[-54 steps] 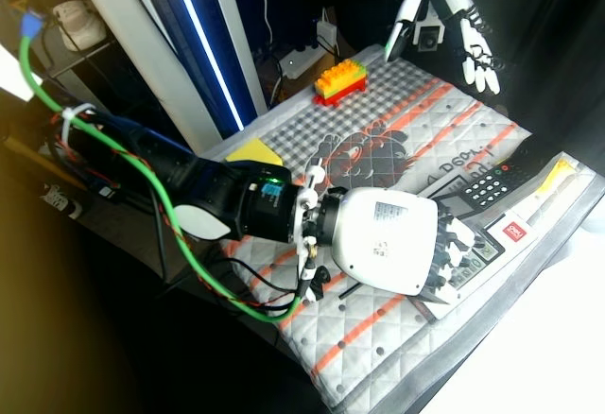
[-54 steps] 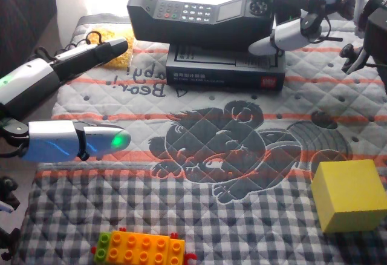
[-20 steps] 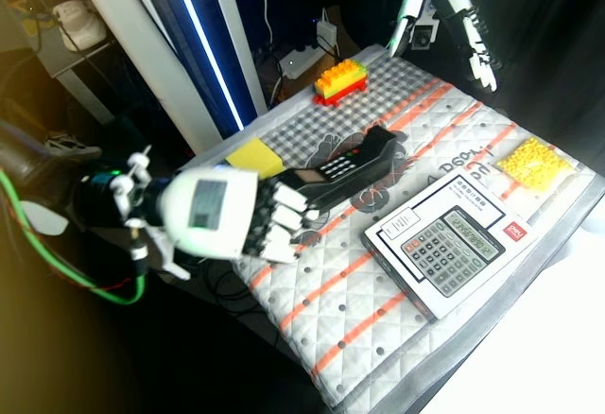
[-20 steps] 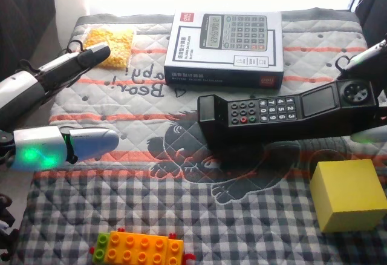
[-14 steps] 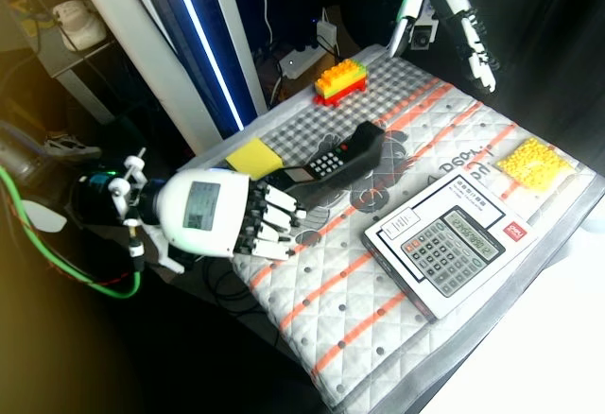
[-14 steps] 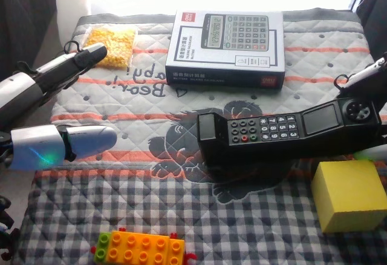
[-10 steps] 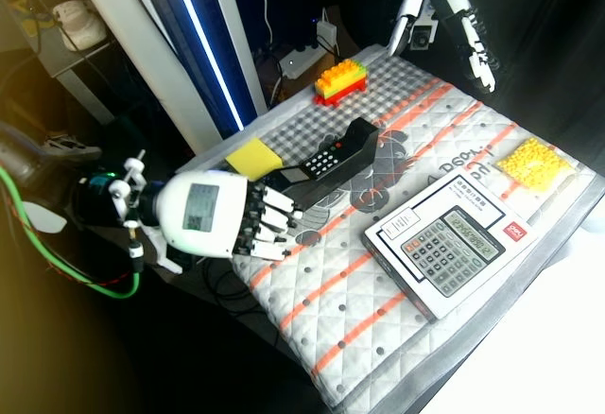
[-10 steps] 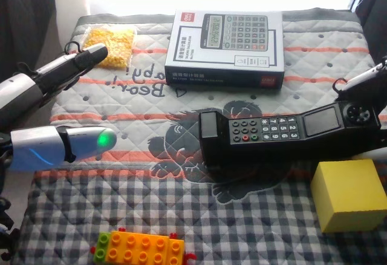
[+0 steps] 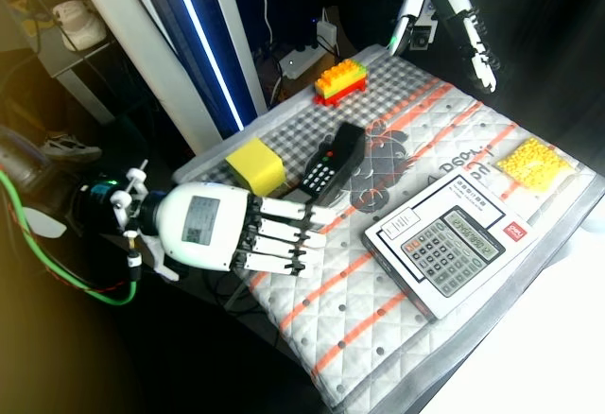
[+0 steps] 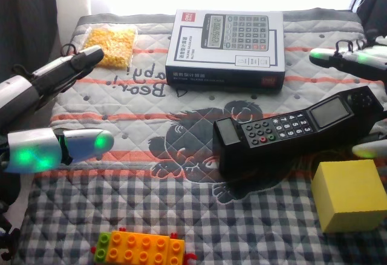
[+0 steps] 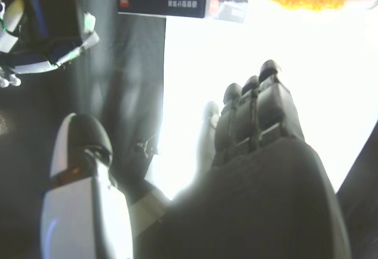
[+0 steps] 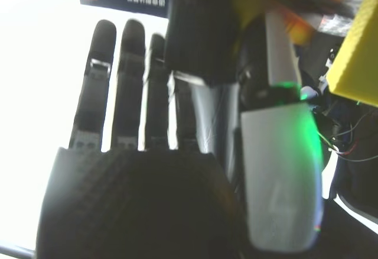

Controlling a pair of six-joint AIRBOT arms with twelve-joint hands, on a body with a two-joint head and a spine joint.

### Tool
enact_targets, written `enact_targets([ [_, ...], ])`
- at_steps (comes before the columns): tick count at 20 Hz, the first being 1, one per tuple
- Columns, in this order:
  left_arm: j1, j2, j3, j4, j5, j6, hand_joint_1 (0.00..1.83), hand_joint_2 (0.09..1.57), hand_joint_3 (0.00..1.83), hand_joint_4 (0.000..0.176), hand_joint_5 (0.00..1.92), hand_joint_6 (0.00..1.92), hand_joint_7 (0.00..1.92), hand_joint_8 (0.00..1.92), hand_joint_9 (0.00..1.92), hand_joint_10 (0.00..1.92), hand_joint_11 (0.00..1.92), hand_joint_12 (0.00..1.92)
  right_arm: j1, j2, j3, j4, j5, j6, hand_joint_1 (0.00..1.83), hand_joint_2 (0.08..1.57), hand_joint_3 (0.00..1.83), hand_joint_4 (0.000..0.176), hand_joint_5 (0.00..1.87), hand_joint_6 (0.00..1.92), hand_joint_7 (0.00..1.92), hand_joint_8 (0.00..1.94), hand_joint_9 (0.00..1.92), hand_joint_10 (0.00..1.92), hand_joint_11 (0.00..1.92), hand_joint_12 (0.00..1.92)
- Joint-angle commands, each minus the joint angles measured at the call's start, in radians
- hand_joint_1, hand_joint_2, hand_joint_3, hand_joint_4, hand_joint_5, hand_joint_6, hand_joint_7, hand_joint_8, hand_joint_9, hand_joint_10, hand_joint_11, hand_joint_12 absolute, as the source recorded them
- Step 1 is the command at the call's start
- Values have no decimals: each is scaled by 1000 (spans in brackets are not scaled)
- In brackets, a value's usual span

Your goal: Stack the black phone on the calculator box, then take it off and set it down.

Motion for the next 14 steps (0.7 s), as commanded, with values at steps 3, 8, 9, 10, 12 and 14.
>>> enact_targets([
  [3, 0, 1, 0, -1, -135, -16, 747, 1001, 7, 77, 140, 14, 117, 13, 52, 13, 24, 14, 7, 3, 1, 28, 119, 5, 836, 869, 0, 176, 0, 0, 0, 0, 0, 0, 0, 0],
  [8, 11, 5, 0, -3, -164, -44, 771, 976, 0, 93, 155, 11, 115, 4, 46, 5, 28, 24, -2, 10, -15, 59, 165, 5, 775, 905, 7, 176, 0, 0, 0, 0, 0, 0, 0, 0],
  [9, 16, 10, 0, 1, -177, -56, 752, 961, 0, 102, 163, 13, 116, 4, 56, 8, 28, 27, -16, 15, -20, 77, 185, 5, 742, 897, 2, 176, 0, 0, 0, 0, 0, 0, 0, 0],
  [10, 19, 17, 0, 8, -191, -72, 699, 952, 0, 96, 151, 6, 113, 2, 50, 4, 6, 19, -39, 26, -29, 104, 220, 5, 727, 895, 1, 176, 0, 0, 0, 0, 0, 0, 0, 0],
  [12, 27, 31, -3, 17, -241, -107, 651, 905, 0, 91, 99, 0, 19, 0, 7, 0, 1, 3, -111, 57, -60, 171, 309, 5, 777, 935, 15, 176, 0, 0, 0, 0, 0, 0, 0, 0],
  [14, 40, 40, -3, 20, -300, -157, 770, 982, 0, 93, 102, 1, 28, 2, 1, 0, 0, 0, -175, 91, -95, 222, 394, -3, 736, 929, 10, 176, 0, 0, 0, 0, 0, 0, 0, 0],
])
